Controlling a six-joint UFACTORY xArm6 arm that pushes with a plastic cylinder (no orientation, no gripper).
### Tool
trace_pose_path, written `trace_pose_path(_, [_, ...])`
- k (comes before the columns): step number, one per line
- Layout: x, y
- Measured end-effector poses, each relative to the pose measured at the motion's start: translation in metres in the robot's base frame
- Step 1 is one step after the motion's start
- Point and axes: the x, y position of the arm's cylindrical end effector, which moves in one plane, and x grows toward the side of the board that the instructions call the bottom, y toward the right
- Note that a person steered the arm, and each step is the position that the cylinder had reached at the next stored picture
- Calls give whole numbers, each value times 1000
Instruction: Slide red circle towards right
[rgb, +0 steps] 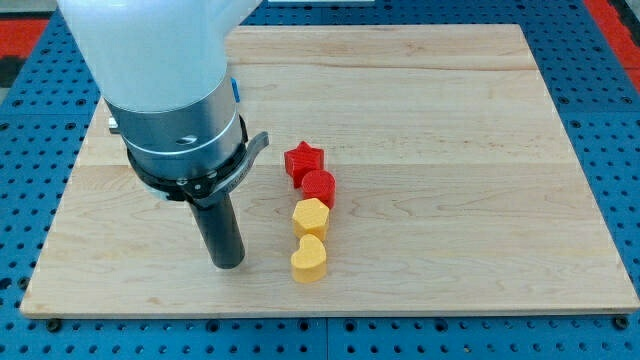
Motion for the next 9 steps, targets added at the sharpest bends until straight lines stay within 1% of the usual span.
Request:
trace_pose_path(1, [0,0])
trace_pose_path(2, [-21,-4])
trace_pose_path(3, [-34,-4])
trace_pose_path(6, [-41,-4])
trace_pose_path(7, [-49,-4])
trace_pose_path(8, [-55,1])
trace_pose_path(9, [-55,29])
